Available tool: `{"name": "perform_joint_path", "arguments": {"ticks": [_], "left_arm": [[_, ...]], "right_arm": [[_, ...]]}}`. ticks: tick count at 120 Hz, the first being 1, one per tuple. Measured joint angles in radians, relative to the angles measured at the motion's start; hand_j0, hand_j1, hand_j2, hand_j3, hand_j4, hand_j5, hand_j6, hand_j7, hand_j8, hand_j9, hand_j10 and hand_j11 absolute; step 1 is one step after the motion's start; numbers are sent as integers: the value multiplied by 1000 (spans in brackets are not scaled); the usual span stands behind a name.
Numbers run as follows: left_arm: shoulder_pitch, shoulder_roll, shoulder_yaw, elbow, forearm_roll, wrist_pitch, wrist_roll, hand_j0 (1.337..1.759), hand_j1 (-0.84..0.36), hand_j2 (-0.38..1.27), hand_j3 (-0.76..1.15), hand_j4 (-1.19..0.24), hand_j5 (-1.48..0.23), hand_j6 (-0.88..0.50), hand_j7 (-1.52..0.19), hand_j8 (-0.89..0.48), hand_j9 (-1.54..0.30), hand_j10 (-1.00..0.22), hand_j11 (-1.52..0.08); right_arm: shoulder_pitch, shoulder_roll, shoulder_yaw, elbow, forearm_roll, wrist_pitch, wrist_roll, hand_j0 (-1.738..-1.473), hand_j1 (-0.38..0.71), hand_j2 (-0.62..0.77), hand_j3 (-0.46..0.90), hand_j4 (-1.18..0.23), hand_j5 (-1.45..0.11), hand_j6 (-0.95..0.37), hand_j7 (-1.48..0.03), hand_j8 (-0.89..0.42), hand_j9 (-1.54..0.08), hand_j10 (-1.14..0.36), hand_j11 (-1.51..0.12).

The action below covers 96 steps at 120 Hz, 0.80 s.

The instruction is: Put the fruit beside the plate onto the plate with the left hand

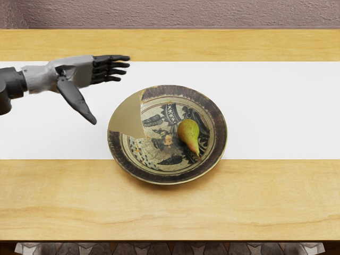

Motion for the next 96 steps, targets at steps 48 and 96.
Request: {"name": "perform_joint_path", "arguments": {"ticks": [48, 96], "left_arm": [[133, 197, 74, -99, -303, -13, 73, 1658, 317, 11, 0, -29, -38, -28, -38, -28, -38, -29, -38], [137, 317, 76, -96, -327, -13, 170, 1658, 322, 7, 0, -24, -31, -24, -31, -24, -31, -25, -31]], "right_arm": [[1, 0, 0, 1, 0, 0, 0, -1658, -349, 0, 0, 0, 0, 0, 0, 0, 0, 0, 0], [1, 0, -2, 3, -1, 0, 0, -1658, -349, 0, 0, 0, 0, 0, 0, 0, 0, 0, 0]]}}
